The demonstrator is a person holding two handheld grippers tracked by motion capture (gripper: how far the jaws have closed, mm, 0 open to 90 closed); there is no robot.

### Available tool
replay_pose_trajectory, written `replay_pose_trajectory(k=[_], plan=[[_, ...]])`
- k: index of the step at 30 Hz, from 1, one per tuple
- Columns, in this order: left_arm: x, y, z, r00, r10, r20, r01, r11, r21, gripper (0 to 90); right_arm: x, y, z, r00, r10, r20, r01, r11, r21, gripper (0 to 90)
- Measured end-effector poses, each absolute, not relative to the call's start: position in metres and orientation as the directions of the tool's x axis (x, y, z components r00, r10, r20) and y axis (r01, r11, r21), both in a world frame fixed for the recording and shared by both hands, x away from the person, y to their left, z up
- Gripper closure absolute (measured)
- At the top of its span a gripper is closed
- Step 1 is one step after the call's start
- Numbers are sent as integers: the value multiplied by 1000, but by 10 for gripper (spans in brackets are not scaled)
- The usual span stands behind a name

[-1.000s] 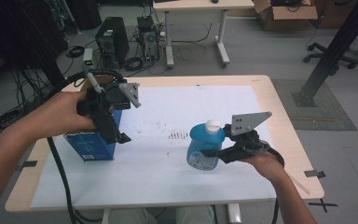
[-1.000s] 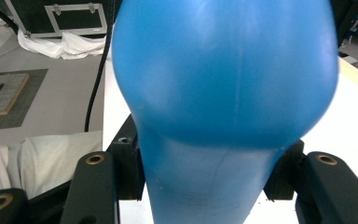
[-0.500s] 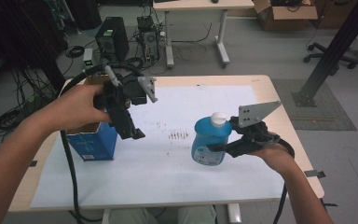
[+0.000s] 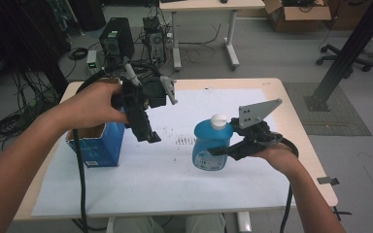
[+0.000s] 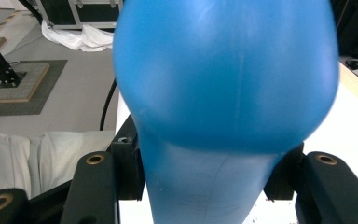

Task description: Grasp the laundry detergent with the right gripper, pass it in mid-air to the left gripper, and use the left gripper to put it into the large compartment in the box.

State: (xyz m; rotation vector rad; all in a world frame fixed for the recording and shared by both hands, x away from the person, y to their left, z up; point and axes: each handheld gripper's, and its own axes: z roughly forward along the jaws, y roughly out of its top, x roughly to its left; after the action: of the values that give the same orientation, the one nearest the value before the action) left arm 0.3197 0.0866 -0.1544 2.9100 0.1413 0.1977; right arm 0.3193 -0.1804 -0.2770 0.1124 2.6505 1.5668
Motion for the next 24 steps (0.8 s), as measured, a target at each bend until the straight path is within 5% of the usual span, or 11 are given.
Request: replay_pose_trajectory(k=[24], plan=[[323,64,-152,992,59,108,36,-977,211,68,333,-145,-277,-1000,12,-18,-10,482,876,441]])
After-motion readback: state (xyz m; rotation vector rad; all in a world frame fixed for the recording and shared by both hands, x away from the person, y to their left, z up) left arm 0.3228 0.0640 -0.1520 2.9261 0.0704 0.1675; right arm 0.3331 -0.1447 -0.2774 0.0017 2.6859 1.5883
